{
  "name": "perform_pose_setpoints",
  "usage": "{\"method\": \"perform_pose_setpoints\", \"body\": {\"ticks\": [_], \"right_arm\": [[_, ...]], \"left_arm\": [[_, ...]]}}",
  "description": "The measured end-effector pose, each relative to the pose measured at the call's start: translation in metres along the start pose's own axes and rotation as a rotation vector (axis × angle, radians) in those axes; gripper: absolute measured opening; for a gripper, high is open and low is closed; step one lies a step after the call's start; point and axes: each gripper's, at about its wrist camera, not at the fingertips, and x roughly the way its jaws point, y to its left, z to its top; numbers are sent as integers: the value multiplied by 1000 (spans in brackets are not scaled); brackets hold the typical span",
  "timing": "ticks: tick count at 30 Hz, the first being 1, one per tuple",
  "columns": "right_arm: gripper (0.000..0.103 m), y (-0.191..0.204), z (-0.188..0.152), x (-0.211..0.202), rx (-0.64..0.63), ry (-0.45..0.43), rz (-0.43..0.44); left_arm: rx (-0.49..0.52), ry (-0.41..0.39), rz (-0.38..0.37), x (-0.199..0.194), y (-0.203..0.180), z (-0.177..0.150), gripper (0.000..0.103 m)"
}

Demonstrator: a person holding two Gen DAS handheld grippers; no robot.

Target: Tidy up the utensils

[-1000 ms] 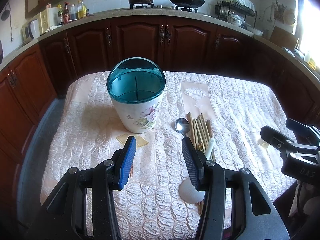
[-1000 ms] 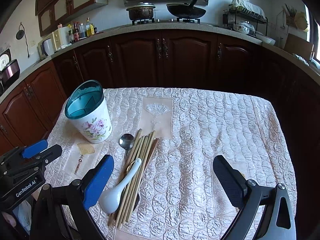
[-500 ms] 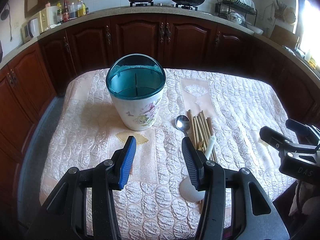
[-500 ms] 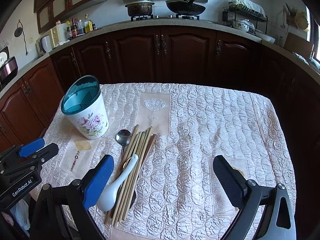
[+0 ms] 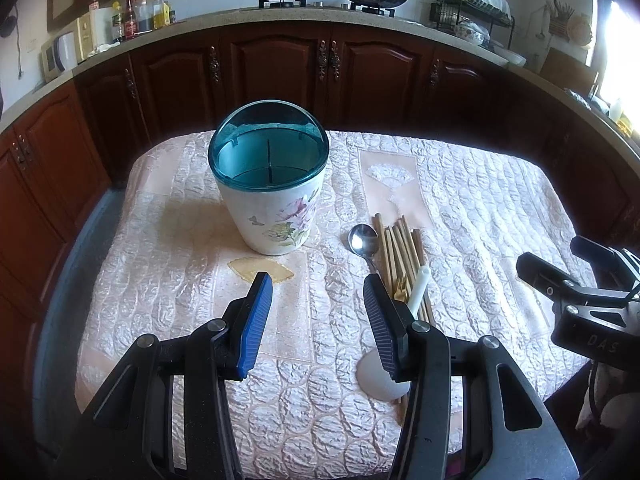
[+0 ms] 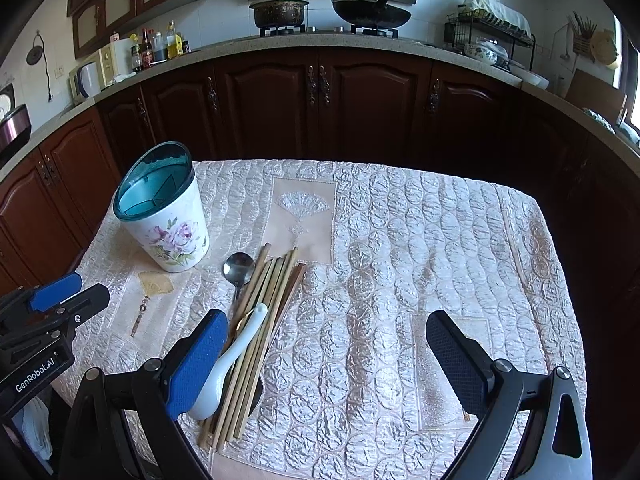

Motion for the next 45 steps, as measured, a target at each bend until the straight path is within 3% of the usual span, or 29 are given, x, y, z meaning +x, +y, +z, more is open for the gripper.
{"method": "perform_pose_setpoints", "body": {"ticks": [45], "right_arm": [[99,-1,-1,16,-19,56,-4]], "left_arm": [[17,46,-2,12,-7,-3,47]]}}
